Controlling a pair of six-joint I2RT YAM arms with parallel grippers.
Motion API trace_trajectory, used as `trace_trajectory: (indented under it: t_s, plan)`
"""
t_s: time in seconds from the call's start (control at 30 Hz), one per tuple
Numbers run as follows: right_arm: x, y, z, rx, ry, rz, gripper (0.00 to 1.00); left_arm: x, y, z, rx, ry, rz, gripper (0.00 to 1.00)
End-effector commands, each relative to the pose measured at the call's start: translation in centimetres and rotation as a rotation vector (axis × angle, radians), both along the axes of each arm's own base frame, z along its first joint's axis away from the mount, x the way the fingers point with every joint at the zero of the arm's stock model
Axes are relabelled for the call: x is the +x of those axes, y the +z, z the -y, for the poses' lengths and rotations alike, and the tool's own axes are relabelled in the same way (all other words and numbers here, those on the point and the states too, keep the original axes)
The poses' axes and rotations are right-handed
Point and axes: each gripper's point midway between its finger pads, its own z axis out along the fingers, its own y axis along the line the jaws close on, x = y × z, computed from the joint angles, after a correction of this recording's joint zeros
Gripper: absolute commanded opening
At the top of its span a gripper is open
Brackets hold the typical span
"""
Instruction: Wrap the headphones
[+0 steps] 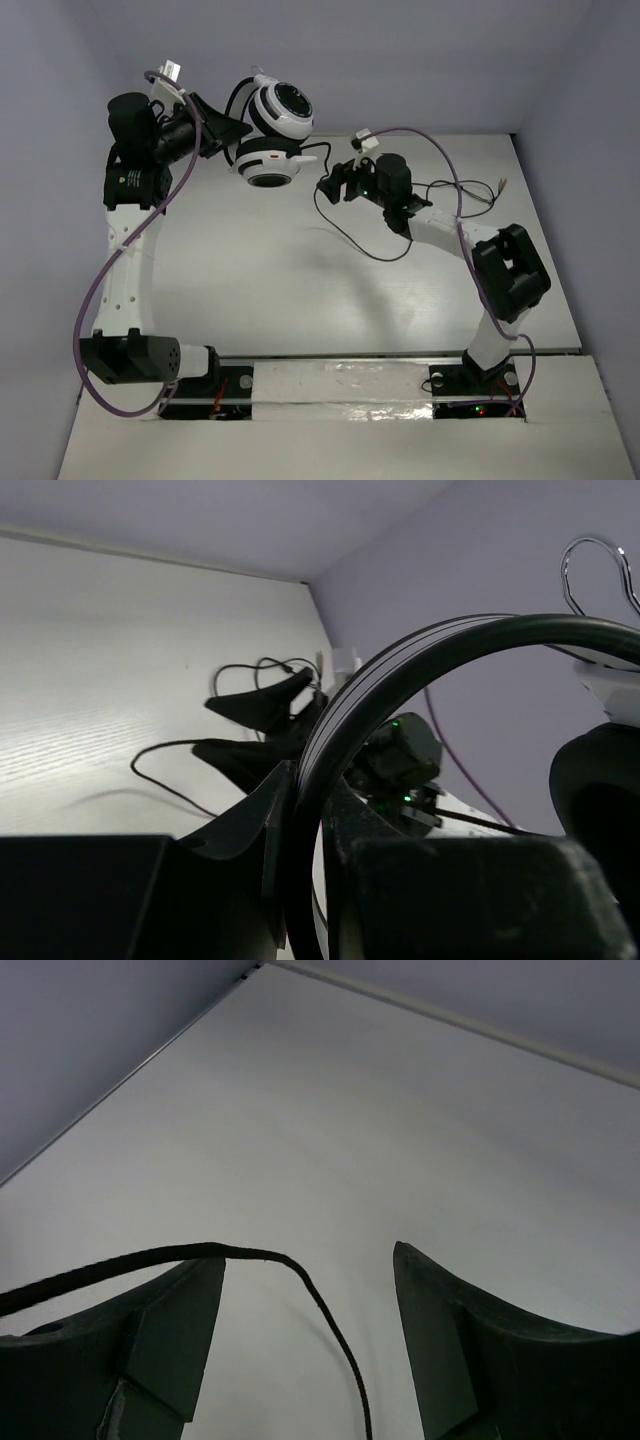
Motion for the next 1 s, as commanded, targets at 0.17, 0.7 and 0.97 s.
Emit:
trace_trajectory:
  t_s: [0.17,0.7,0.97]
  plan:
    - [-0.5,2.8,-2.5,0.154,0.121,0.072,0.78,-3.6,7.8,1.2,-0.184,-0.121,0.132,0.0]
    - [-1.2,-4.1,-5.7,0.214,0.187,-0.074,0.78,-4.4,10.7,1.5,-0.297,-0.183,0.16,0.0]
    - [-3.2,-6.3,-5.8,0.205,0.226,-0.148,0.38,-3.6,10.7,0.5,-0.321,-0.111,0.157,0.0]
